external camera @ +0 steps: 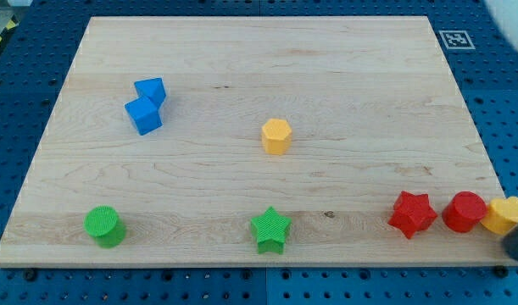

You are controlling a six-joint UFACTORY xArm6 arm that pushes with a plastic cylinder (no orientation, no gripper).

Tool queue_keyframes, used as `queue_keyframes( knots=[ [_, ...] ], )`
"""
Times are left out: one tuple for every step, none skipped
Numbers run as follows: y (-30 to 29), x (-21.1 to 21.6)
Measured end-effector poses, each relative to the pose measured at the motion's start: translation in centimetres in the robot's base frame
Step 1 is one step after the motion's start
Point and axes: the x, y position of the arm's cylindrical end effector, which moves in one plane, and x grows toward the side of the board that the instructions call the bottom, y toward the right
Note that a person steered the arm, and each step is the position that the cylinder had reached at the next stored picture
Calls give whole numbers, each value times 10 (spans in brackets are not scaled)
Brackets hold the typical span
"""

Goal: Slide the yellow heart to the bottom right of the yellow hexagon

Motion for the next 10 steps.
queue_keyframes(
  knots=[
    [44, -7],
    [38, 1],
    [26, -9],
    [-7, -9],
    [-26, -12],
    [-26, -36],
    [-26, -45],
    [-26, -53],
    [-26, -53],
    [-25, -53]
  ],
)
